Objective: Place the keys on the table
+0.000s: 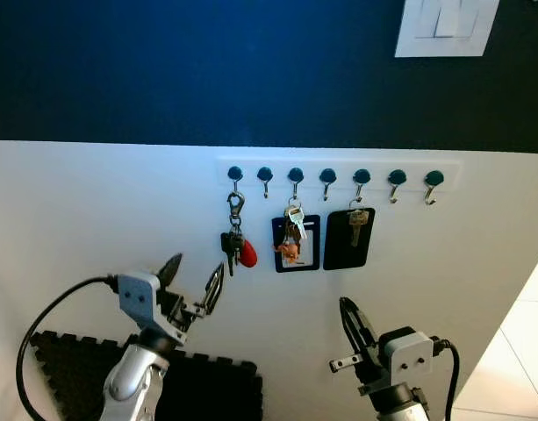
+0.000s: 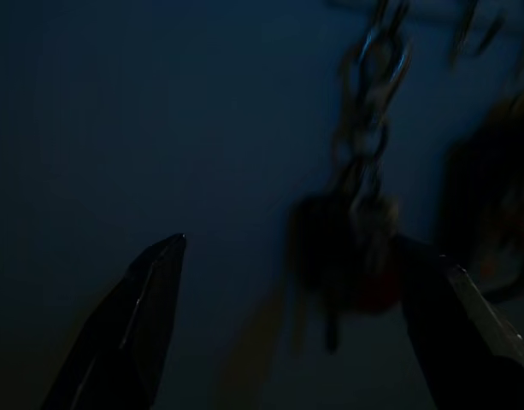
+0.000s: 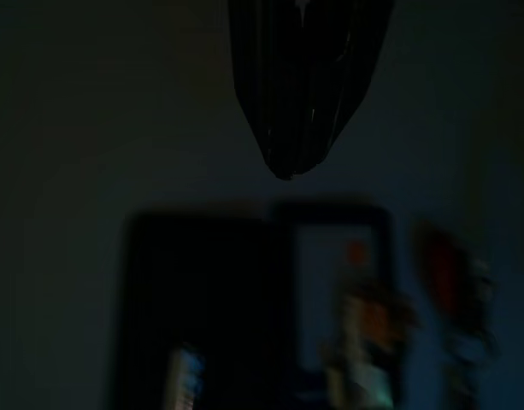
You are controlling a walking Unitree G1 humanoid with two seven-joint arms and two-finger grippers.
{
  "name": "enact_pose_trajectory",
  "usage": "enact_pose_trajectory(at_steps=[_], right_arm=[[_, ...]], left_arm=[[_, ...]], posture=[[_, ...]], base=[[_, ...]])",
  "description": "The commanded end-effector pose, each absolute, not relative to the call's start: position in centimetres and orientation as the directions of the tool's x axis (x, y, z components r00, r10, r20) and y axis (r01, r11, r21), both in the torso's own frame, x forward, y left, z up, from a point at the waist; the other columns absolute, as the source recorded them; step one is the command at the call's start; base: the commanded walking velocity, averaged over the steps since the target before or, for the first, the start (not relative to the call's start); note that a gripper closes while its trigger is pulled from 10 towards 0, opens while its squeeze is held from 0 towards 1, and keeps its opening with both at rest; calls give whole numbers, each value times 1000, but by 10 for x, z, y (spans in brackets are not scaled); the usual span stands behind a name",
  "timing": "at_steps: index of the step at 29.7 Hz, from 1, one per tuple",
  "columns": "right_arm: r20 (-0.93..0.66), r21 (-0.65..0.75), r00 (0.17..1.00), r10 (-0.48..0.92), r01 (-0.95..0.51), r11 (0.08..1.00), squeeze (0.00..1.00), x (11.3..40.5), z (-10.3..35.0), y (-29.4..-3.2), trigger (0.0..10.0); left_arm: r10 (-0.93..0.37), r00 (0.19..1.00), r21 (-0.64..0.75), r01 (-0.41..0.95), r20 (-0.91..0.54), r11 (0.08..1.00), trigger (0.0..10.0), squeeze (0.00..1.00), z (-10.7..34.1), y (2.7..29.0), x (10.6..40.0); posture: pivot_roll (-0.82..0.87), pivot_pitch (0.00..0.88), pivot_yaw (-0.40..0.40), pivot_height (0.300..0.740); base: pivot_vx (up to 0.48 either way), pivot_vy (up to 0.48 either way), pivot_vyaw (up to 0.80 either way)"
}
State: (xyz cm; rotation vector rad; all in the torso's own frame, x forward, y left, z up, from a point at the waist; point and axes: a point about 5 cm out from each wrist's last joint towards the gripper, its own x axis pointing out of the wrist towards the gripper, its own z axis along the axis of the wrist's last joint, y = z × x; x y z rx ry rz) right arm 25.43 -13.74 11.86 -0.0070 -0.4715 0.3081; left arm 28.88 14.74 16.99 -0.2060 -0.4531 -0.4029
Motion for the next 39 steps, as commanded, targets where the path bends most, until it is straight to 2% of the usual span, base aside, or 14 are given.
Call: enact_pose_trajectory(at_steps=[1,4,6,9,16,25,34,36,39], right_arm=[[440,-76,820,367,-373,925,0,252,121,-126,10000],[406,-107,780,475,-476,873,0,247,118,-112,10000],[406,-107,780,475,-476,873,0,247,118,-112,10000],[378,-91,769,516,-524,847,0,246,115,-104,10000],[385,-68,759,526,-545,836,0,248,121,-100,10000],[381,-65,753,537,-557,828,0,251,122,-95,10000],[377,-66,759,531,-550,833,0,253,124,-94,10000],[378,-66,759,530,-549,833,0,253,124,-94,10000],[377,-65,761,529,-548,834,0,253,123,-94,10000]], left_arm=[[-376,804,-140,484,460,864,10000,0,172,140,289],[-453,767,-115,554,454,824,10000,0,176,130,289],[-453,767,-115,554,454,824,10000,0,176,130,289],[-517,731,-137,626,446,767,10000,0,180,119,288],[-460,755,-140,577,467,805,10000,0,188,123,296],[-497,720,-118,617,484,778,10000,0,200,116,300],[-469,749,-52,553,467,832,10000,0,198,113,307],[-474,746,-43,555,468,831,9686,0,198,111,307],[-481,743,-39,560,465,828,9882,0,197,110,306]], posture=[[30,43,35,740],[29,42,34,740],[29,42,34,740],[28,44,35,740],[28,45,37,740],[31,43,36,740],[27,44,39,740],[27,44,39,740],[27,45,39,740]], base=[[0,0,0],[0,0,0],[0,0,0],[0,0,0],[0,0,0],[0,0,0],[0,0,0],[0,0,0],[0,0,0]])
